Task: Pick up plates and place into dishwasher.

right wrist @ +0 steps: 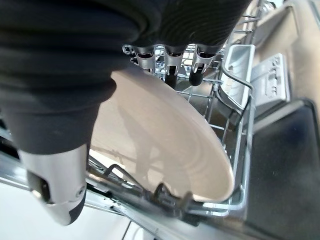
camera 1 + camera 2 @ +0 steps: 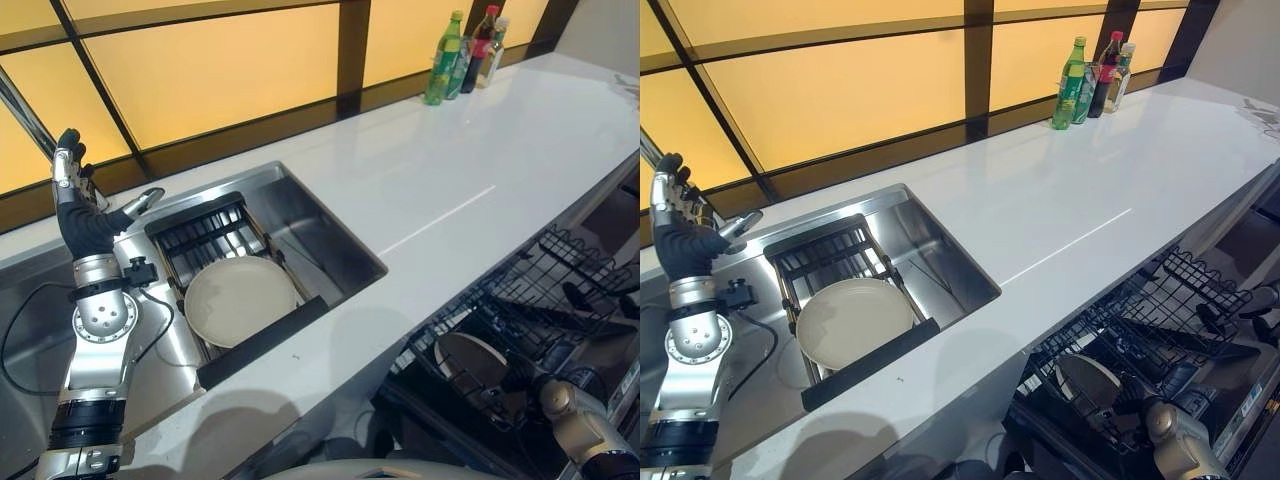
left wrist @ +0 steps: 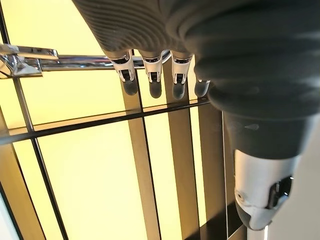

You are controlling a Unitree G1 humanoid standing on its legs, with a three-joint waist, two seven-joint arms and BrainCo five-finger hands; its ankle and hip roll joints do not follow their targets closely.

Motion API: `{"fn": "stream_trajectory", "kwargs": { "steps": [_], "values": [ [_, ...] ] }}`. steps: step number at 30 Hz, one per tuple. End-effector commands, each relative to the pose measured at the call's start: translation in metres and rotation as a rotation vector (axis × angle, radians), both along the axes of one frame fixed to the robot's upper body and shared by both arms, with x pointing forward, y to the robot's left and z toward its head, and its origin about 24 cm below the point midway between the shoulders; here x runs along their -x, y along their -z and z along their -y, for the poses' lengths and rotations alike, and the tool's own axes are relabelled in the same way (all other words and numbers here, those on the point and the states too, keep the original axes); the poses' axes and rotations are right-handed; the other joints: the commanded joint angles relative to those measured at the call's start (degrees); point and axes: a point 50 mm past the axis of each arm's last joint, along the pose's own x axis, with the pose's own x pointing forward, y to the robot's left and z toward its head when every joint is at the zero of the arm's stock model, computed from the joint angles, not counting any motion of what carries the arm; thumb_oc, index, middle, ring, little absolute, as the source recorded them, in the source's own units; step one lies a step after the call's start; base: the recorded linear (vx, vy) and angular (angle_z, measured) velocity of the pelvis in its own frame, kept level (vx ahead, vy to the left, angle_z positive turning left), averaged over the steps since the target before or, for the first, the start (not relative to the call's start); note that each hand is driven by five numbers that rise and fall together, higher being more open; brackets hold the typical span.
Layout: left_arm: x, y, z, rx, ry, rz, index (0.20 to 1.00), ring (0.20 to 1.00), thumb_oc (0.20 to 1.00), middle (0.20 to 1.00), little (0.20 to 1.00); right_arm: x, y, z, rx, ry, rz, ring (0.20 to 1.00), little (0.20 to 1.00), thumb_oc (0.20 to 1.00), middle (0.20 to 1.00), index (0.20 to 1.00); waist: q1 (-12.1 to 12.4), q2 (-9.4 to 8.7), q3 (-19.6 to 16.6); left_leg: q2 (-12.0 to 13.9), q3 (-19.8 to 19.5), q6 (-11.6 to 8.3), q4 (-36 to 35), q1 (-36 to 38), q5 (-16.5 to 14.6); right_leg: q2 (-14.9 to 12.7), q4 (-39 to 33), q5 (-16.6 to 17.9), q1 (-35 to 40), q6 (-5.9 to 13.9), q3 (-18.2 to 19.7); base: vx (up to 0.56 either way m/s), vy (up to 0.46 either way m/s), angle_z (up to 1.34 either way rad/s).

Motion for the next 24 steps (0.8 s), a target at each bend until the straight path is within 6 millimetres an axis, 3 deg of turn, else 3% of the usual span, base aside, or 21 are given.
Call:
{"fn": "stream_trajectory", "kwargs": {
  "steps": [1, 11, 16, 21, 24],
  "values": [
    [0.006, -0.018, -0.008, -0.056, 0.003, 0.082, 1.000, 1.000, 1.000, 1.000, 1.000, -0.022, -0.028, 0.003, -0.002, 0.023, 0.156, 1.000, 1.000, 1.000, 1.000, 1.000, -2.0, -2.38, -1.3, 1.4, 2.6, 0.79, 0.4, -2.4, 2.3, -4.1, 0.2, -4.5, 4.6, 5.79, 3.3, 0.04, -0.014, 0.00],
    [0.018, -0.015, -0.019, -0.059, -0.021, 0.061, 1.000, 1.000, 1.000, 1.000, 1.000, -0.023, -0.070, 0.023, 0.041, 0.127, 0.389, 1.000, 1.000, 1.000, 1.000, 1.000, -3.4, -1.59, -1.0, 1.4, 3.1, 0.81, 0.4, -2.3, 2.3, -3.7, 0.2, -4.5, 4.0, 5.78, 5.0, 0.00, -0.009, -0.07],
    [0.027, -0.007, -0.023, -0.033, -0.033, 0.049, 1.000, 1.000, 1.000, 1.000, 1.000, -0.028, -0.099, 0.014, 0.021, 0.115, 0.580, 1.000, 1.000, 1.000, 1.000, 1.000, -4.1, -0.94, -1.2, 1.5, 3.5, 0.79, 0.4, -2.3, 2.4, -3.4, 0.2, -4.5, 3.6, 5.56, 5.7, -0.03, 0.012, -0.08],
    [0.031, -0.004, -0.024, -0.021, -0.044, 0.053, 1.000, 1.000, 1.000, 1.000, 1.000, -0.029, -0.114, 0.014, 0.059, 0.106, 0.679, 1.000, 1.000, 1.000, 1.000, 1.000, -4.5, -0.51, -1.7, 1.8, 4.2, 0.75, 0.4, -2.0, 2.5, -3.1, 0.2, -4.7, 3.5, 5.33, 6.0, -0.01, 0.027, -0.10],
    [0.030, -0.005, -0.025, -0.017, -0.046, 0.046, 1.000, 1.000, 1.000, 1.000, 1.000, -0.034, -0.136, 0.011, 0.069, 0.108, 0.866, 1.000, 1.000, 1.000, 1.000, 1.000, -4.6, -0.22, -1.9, 1.9, 4.5, 0.72, 0.4, -1.9, 2.6, -2.9, 0.2, -4.7, 3.5, 5.18, 6.2, -0.01, 0.018, -0.07]
  ]
}}
